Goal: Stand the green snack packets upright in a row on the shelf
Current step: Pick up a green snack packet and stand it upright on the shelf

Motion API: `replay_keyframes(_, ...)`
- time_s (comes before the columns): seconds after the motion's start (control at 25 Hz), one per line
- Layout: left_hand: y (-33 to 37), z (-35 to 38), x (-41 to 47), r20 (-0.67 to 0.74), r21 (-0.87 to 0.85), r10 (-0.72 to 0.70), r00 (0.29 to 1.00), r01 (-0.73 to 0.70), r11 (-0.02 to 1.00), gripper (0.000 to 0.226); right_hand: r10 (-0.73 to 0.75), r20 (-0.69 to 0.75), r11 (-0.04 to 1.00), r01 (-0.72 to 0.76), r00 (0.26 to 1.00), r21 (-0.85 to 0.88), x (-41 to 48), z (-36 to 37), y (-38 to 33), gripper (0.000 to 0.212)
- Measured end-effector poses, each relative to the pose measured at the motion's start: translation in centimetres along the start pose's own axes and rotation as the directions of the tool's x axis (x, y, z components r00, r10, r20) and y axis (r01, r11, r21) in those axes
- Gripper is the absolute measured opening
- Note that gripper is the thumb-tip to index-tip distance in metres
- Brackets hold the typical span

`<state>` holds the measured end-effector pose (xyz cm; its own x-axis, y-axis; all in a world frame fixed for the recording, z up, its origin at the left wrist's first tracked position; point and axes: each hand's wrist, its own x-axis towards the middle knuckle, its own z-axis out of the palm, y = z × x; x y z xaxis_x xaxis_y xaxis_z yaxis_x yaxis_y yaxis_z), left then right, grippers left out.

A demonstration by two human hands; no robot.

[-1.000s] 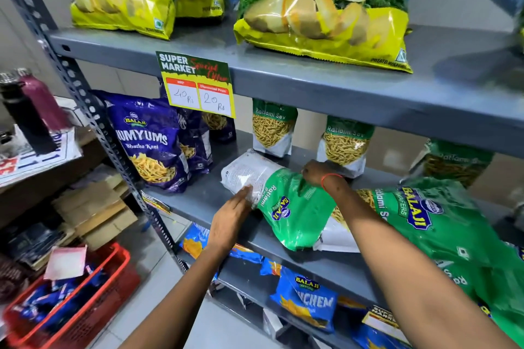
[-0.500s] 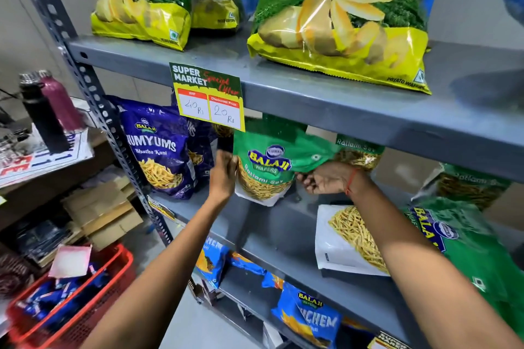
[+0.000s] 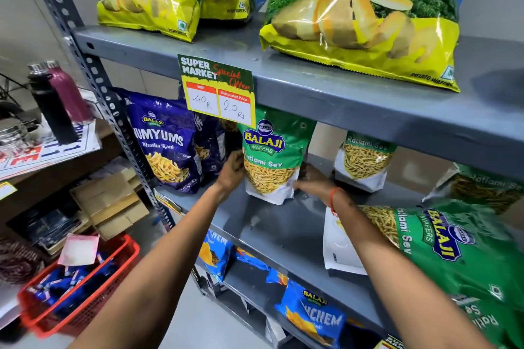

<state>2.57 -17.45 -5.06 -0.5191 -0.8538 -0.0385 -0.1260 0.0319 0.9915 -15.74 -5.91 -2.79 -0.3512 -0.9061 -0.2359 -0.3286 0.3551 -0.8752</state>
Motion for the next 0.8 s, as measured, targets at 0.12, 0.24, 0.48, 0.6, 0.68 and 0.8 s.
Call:
replay_keyframes(0.12,-1.0,-0.4,-0.3,0.177,0.039,-0.100,0.979,0.094,0.995,0.085,-0.135,0.075,0.991,0.134,0.988,0.025,1.8,2.4,3.9,0.103)
replay_keyframes(0.24,-0.4,-0.3,-1.1,0.244,0.054,-0.133,0.961,0.124,0.991,0.086,-0.114,-0.055,0.993,0.115,0.992,0.011,2.4,4.1,5.1,0.107)
replay_keyframes(0.48,-1.1,-2.6,-2.1,0.242,0.080,-0.154,0.958,0.139,0.987,0.076,-0.085,-0.125,0.996,0.087,0.989,0.007,1.4,6.7,4.8,0.101)
replay_keyframes(0.6,-1.7,-4.5,-3.2,0.257,0.126,-0.145,0.955,0.116,0.985,0.078,-0.083,-0.120,0.996,0.086,0.989,0.020,0.2,8.7,4.6,0.092)
replay_keyframes(0.68,-1.8,-5.1,-3.7,0.271,0.129,-0.133,0.953,0.101,0.986,0.080,-0.067,-0.138,0.998,0.064,0.988,-0.026,-0.9,9.3,3.7,0.082)
replay_keyframes(0.8,-1.0,-4.7,-4.4,0.265,0.169,-0.116,0.957,0.072,0.983,0.075,-0.059,-0.166,0.998,0.052,0.984,-0.047,-3.1,9.1,2.1,0.064)
